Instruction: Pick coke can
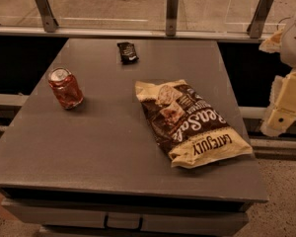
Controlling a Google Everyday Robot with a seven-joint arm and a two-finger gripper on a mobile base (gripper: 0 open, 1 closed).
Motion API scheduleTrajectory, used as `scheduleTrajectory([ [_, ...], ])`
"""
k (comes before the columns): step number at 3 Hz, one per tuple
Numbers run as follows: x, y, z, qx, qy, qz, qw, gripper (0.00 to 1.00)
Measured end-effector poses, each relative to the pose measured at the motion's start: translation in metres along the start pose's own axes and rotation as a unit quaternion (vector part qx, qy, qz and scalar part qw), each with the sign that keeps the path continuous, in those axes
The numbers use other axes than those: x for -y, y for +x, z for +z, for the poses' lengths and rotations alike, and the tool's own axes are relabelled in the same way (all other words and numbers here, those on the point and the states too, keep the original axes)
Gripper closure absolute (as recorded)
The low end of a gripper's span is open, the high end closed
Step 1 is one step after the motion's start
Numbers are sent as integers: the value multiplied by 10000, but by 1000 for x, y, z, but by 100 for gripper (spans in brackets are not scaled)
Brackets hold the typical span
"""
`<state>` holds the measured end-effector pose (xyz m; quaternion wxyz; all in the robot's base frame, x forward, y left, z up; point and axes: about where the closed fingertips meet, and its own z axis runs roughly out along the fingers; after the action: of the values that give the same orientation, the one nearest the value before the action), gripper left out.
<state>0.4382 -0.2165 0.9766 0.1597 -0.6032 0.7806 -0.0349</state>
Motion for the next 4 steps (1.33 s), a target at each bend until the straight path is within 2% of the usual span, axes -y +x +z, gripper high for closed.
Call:
scheduleTrajectory([
  [1,0,0,0,0,1,0,10000,0],
  [2,12,-25,24,328,-119,-152,9993,0],
  [3,34,-83,63,986,-277,-507,9935,0],
  [4,49,-161,86,1864,-360,-785,9787,0],
])
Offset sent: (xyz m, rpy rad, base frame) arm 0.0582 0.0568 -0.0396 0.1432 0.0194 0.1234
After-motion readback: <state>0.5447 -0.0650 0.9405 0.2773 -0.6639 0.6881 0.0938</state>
